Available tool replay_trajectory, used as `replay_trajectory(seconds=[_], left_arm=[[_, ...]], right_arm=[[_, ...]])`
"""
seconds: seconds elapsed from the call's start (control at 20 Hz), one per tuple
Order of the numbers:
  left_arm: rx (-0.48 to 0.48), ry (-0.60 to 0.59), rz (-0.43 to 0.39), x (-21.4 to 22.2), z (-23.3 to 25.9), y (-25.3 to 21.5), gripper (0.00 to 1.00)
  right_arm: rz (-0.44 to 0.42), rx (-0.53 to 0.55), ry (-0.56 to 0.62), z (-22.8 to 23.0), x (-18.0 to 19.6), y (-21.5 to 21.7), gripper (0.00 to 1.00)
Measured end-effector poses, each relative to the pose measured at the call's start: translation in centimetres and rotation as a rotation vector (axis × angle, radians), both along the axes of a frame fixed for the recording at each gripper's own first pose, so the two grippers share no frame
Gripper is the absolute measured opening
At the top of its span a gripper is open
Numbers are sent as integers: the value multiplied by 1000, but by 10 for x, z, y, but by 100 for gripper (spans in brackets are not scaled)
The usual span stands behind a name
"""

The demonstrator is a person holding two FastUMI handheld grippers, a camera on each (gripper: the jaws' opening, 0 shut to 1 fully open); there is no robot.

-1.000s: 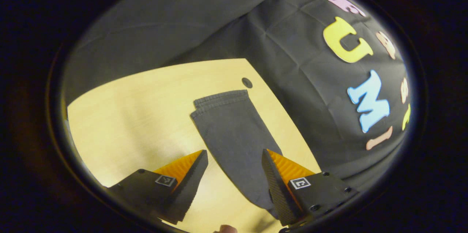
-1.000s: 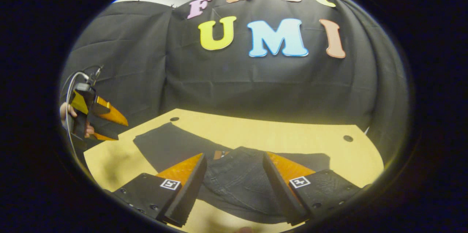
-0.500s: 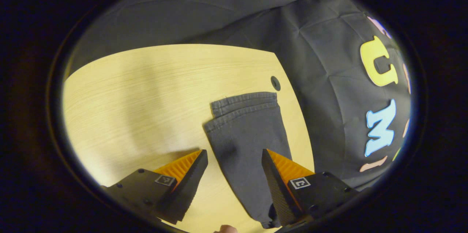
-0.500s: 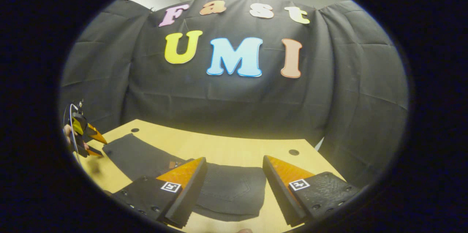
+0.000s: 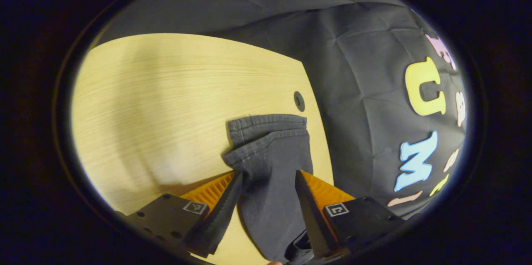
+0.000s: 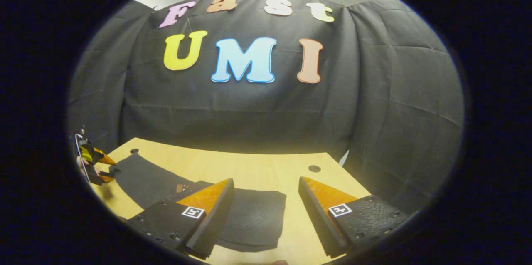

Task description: Grasp the waist and the cuffs of the jeans and fold them to make the two legs overlap; first hold the waist and fold one-third of the jeans toward the cuffs, then hold the cuffs and fold the remaining one-third in the same direction to finish folding.

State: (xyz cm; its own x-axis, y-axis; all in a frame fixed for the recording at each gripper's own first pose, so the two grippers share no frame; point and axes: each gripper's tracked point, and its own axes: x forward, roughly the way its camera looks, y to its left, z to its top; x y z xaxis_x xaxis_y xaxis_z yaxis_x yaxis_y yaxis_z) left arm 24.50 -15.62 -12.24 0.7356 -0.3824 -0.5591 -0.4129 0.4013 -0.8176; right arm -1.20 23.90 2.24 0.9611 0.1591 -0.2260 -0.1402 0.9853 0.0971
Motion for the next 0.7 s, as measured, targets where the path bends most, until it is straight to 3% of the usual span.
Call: replay_trajectory(seconds=[0.1,0.2,0.25,0.4,0.45,0.5,0.55,0.7], left_arm=[[-7,-11,14,10,-12,-9,77],[61,-17,-3,13,-17,-19,59],[90,-30,-21,16,-16,-24,43],[186,-39,-68,23,-17,-35,30],[182,-48,-74,24,-13,-35,19],[158,-48,-50,26,-11,-32,19],[101,-63,-35,23,0,-30,11],[-22,-120,7,14,35,-25,11]], right_arm=[[-5,-2,7,1,2,0,92],[-13,3,11,3,1,-3,93],[-17,1,14,3,1,-5,94],[-24,-7,23,0,2,-8,94],[-25,-9,23,1,1,-8,94],[-25,-11,21,1,1,-9,94],[-26,-13,17,3,-1,-10,94],[-33,-13,6,8,-3,-17,94]])
